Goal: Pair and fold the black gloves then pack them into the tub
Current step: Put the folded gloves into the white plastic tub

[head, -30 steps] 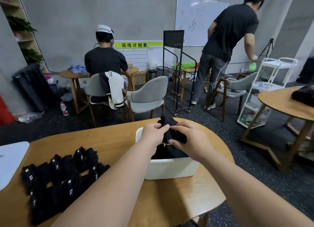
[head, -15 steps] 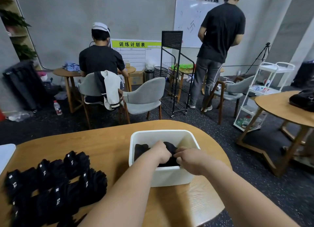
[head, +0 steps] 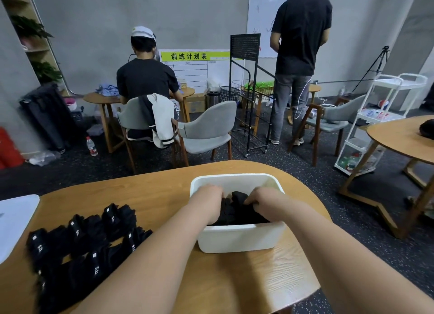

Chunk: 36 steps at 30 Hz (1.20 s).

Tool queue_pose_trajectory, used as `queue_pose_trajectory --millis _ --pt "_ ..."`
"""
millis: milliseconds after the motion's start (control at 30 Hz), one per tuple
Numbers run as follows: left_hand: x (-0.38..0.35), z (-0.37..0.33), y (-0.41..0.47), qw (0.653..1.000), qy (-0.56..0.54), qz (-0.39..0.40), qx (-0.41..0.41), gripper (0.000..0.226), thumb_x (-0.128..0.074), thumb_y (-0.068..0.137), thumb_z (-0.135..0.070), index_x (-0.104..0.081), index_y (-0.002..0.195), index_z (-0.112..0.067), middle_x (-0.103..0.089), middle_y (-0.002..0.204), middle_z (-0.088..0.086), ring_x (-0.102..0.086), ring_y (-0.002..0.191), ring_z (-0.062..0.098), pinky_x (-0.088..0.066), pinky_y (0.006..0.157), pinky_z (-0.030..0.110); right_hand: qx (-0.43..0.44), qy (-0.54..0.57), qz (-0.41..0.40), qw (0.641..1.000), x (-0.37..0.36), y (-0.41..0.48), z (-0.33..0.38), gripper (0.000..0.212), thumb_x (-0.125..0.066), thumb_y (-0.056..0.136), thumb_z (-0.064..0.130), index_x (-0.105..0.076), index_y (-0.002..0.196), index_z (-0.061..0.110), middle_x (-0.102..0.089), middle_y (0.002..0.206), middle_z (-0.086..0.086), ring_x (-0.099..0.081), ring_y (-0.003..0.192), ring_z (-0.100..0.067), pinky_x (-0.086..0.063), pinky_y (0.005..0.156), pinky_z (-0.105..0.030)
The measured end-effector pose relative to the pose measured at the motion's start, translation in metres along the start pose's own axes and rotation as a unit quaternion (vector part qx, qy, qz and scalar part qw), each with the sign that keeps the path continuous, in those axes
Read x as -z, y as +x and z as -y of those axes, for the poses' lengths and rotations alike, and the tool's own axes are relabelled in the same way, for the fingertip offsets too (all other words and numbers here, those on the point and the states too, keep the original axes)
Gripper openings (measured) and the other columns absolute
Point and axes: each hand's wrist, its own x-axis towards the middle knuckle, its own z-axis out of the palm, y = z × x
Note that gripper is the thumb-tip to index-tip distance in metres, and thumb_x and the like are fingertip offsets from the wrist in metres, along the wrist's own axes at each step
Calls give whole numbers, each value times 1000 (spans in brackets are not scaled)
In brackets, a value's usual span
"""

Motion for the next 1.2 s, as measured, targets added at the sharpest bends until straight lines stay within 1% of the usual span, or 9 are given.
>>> queue_pose_trajectory --millis 100,200,400,533,633,767,867,1000,1200 --pt "5 1 0 998 31 46 5 51 -66 99 -5 -60 147 -20 -55 142 8 -61 122 32 -53 102 37 -20 22 -7 1000 -3 5 0 47 -58 92 11 -73 128 39 -70 123 1 -65 101 -27 -49 84 -29" --pt "-1 -4 7 993 62 97 0 57 -69 102 -18 -50 156 -21 -55 149 7 -59 130 31 -49 110 38 -27 25 24 999 -13 8 6 48 -67 90 13 -72 128 44 -72 119 3 -64 95 -24 -47 77 -28" --pt "-9 -8 23 983 117 138 15 60 -72 100 -25 -51 156 -23 -58 145 9 -62 125 31 -53 104 37 -36 19 50 998 -16 11 10 60 -46 96 5 -67 136 45 -61 137 0 -61 115 -28 -50 95 -34" --pt "-9 -12 27 978 136 158 21 57 -69 102 -29 -51 156 -22 -59 145 8 -54 104 27 -50 101 36 -38 20 77 996 -14 8 11 59 -42 100 9 -62 141 46 -52 142 -2 -56 123 -32 -46 107 -40" --pt "-2 -13 15 984 117 137 8 56 -67 104 -30 -50 156 -18 -60 144 9 -60 116 29 -49 108 38 -44 44 87 994 -6 5 10 56 -41 99 12 -65 138 45 -59 141 -1 -57 118 -31 -46 105 -39" --pt "15 -2 -1 996 55 66 -7 56 -70 103 -26 -51 155 -17 -59 145 12 -62 125 35 -53 106 43 -49 41 54 997 6 -1 8 72 -32 91 2 -69 130 50 -63 136 1 -59 114 -28 -49 106 -39" --pt "31 11 -20 999 9 36 -20 61 -67 104 -26 -44 160 -25 -51 157 8 -55 137 32 -48 113 42 -43 47 29 998 21 -15 20 61 -40 96 5 -71 127 46 -65 133 3 -61 116 -25 -50 105 -33" --pt "41 33 -44 998 -40 -44 -31 56 -71 101 -27 -52 153 -32 -50 155 2 -53 137 28 -49 111 44 -27 29 -5 999 44 -31 42 45 -52 100 18 -68 133 45 -66 133 9 -60 121 -20 -49 102 -30" --pt "46 68 -94 997 -35 -68 -12 56 -74 98 -34 -53 151 -33 -52 152 -1 -53 136 25 -48 111 43 15 57 -24 998 57 -46 96 43 -60 104 30 -57 145 44 -63 141 8 -59 124 -20 -49 103 -34"
